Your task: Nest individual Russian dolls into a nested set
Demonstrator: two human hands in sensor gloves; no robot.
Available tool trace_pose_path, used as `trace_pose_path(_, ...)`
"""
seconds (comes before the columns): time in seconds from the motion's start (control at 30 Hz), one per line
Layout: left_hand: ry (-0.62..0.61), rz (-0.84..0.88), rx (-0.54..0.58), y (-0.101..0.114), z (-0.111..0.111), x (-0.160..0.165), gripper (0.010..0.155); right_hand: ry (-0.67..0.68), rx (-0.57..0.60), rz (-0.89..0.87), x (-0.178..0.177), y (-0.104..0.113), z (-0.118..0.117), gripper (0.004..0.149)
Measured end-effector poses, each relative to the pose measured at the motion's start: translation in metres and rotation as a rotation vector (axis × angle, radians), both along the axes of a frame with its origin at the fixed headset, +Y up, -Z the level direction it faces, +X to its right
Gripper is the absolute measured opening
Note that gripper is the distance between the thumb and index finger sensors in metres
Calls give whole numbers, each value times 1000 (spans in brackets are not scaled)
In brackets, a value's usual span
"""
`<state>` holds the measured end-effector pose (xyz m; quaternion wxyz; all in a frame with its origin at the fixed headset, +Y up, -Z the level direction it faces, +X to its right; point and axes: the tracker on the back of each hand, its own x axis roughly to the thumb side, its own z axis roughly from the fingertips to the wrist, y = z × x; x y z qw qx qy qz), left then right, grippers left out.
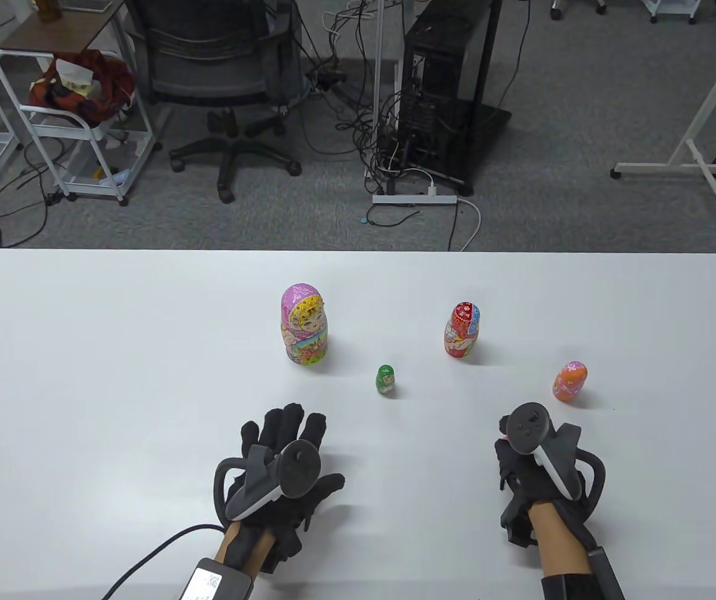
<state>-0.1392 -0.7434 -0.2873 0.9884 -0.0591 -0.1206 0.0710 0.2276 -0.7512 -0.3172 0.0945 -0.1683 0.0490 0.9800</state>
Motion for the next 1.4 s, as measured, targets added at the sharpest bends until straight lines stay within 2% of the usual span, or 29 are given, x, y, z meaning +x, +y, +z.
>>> trace_pose_path(0.1, -1, -3, 17, 1, 0, 1, 96, 10, -45, 25, -2, -5, -1, 47)
trace_pose_path(0.23, -5, 3, 33, 1, 1, 1, 94, 22, -42, 38, -4, -5, -1, 45)
trace_pose_path(0.4, -5, 4, 42, 1, 1, 2, 93, 38, -36, 74, -9, -1, 1, 56)
trace_pose_path(0.6, 4, 16, 54, 2, 0, 0, 93, 120, 156, 84, -30, 30, 11, 61)
trace_pose_path(0.67, 7, 19, 60, 2, 0, 0, 93, 186, 250, 80, -47, 43, 15, 60)
trace_pose_path(0.77, 0, -28, 81, 2, -1, 1, 93, 288, 343, 42, -81, 52, 15, 57)
trace_pose_path(0.87, -7, -56, 88, 3, -3, 2, 93, 346, 286, 62, -115, 51, -1, 57)
trace_pose_path(1.03, -5, -36, 92, 5, -3, 1, 92, 255, 84, 135, -161, 34, -58, 58)
trace_pose_path(1.13, -3, -24, 92, 5, -3, 0, 92, 191, -62, 71, -173, 16, -87, 60)
trace_pose_path(1.3, -3, -15, 77, 5, -4, -1, 92, 152, -155, 74, -179, -3, -105, 48)
trace_pose_path(1.4, -3, -15, 76, 6, -5, -1, 91, 154, -122, 93, -181, -2, -106, 47)
